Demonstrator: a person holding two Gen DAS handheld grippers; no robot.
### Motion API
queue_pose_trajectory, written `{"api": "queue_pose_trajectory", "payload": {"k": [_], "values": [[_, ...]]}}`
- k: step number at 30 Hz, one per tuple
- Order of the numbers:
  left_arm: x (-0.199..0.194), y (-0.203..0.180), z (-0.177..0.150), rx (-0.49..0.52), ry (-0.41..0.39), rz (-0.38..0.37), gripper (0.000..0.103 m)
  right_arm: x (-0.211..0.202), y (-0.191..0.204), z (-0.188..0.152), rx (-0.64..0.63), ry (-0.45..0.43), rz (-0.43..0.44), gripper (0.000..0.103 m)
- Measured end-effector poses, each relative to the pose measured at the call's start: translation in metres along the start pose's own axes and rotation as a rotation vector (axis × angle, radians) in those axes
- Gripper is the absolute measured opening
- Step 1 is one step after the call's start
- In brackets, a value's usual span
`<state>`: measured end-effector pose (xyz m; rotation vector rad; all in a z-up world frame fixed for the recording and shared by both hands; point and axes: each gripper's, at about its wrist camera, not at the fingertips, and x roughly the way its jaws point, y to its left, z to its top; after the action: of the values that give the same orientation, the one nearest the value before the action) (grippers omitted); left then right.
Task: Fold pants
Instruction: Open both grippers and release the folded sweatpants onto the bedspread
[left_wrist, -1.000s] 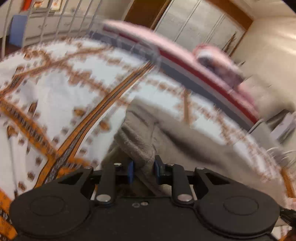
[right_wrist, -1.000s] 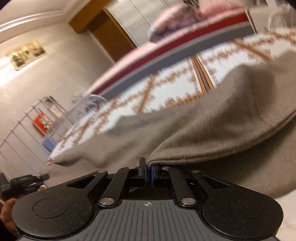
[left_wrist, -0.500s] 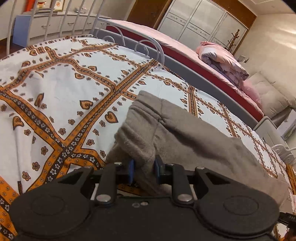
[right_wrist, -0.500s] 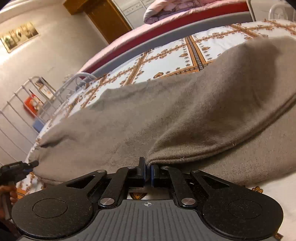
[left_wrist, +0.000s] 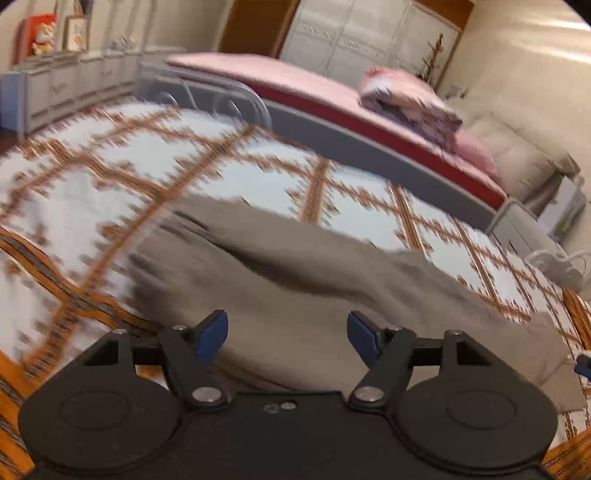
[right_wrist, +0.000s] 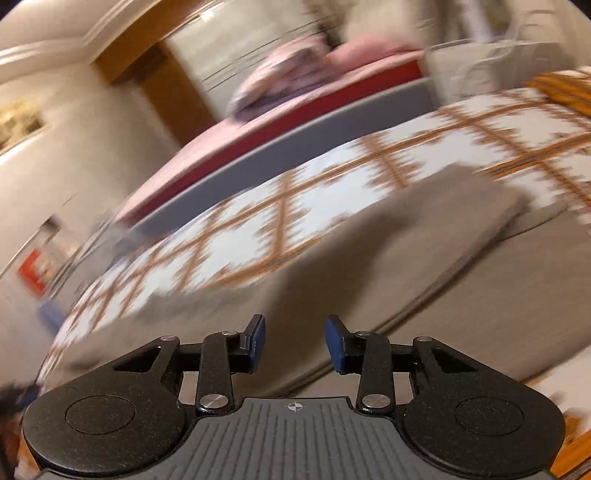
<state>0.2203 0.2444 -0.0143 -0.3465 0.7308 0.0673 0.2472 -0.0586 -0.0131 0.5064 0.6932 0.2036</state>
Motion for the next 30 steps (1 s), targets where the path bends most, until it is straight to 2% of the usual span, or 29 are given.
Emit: {"api": "queue_pose_trajectory", "payload": {"k": [3, 5, 7, 8, 11, 13, 14, 15, 16, 18, 20, 22, 25, 27, 28, 29, 30], "values": [[0.034, -0.020, -0.010, 0.070, 0.112, 0.064, 0.064, 0.016, -0.031, 0.016, 0.155, -0.007, -0.061, 0.037], [0.052, -0.024, -0.015, 0.114, 0.154, 0.113, 0.064, 0.028, -0.050, 0.024, 0.238, -0.005, -0.098, 0.037], [0.061, -0.024, -0.017, 0.138, 0.162, 0.131, 0.069, 0.039, -0.064, 0.030, 0.272, 0.005, -0.122, 0.037], [0.062, -0.024, -0.018, 0.137, 0.162, 0.129, 0.075, 0.042, -0.070, 0.034, 0.274, 0.010, -0.128, 0.037], [0.062, -0.026, -0.016, 0.129, 0.164, 0.135, 0.077, 0.060, -0.084, 0.044, 0.275, 0.010, -0.152, 0.037], [0.062, -0.025, -0.015, 0.131, 0.164, 0.131, 0.077, 0.066, -0.095, 0.049, 0.292, 0.006, -0.131, 0.037], [0.061, -0.025, -0.015, 0.133, 0.163, 0.128, 0.077, 0.068, -0.097, 0.052, 0.294, 0.001, -0.129, 0.030], [0.060, -0.025, -0.015, 0.133, 0.162, 0.124, 0.077, 0.070, -0.096, 0.056, 0.279, -0.003, -0.138, 0.013], [0.058, -0.027, -0.017, 0.133, 0.161, 0.119, 0.077, 0.070, -0.096, 0.057, 0.257, -0.008, -0.162, 0.005], [0.056, -0.025, -0.018, 0.138, 0.160, 0.107, 0.077, 0.057, -0.086, 0.064, 0.212, -0.060, -0.139, 0.005], [0.055, -0.023, -0.018, 0.146, 0.160, 0.094, 0.078, 0.026, -0.073, 0.072, 0.184, -0.130, -0.082, 0.004], [0.053, -0.020, -0.019, 0.141, 0.158, 0.077, 0.078, -0.006, -0.061, 0.074, 0.139, -0.151, -0.081, 0.004], [0.050, -0.015, -0.019, 0.136, 0.159, 0.052, 0.078, -0.034, -0.069, 0.053, 0.102, -0.061, -0.167, 0.005], [0.049, -0.014, -0.019, 0.130, 0.160, 0.043, 0.078, -0.025, -0.099, 0.030, 0.192, 0.083, -0.216, 0.005], [0.050, -0.013, -0.018, 0.122, 0.159, 0.041, 0.078, -0.021, -0.115, 0.026, 0.277, 0.120, -0.213, 0.005], [0.049, -0.013, -0.018, 0.112, 0.157, 0.042, 0.078, -0.020, -0.130, 0.024, 0.359, 0.114, -0.170, 0.006], [0.049, -0.013, -0.017, 0.104, 0.155, 0.042, 0.078, -0.023, -0.139, 0.026, 0.386, 0.084, -0.162, 0.007]]}}
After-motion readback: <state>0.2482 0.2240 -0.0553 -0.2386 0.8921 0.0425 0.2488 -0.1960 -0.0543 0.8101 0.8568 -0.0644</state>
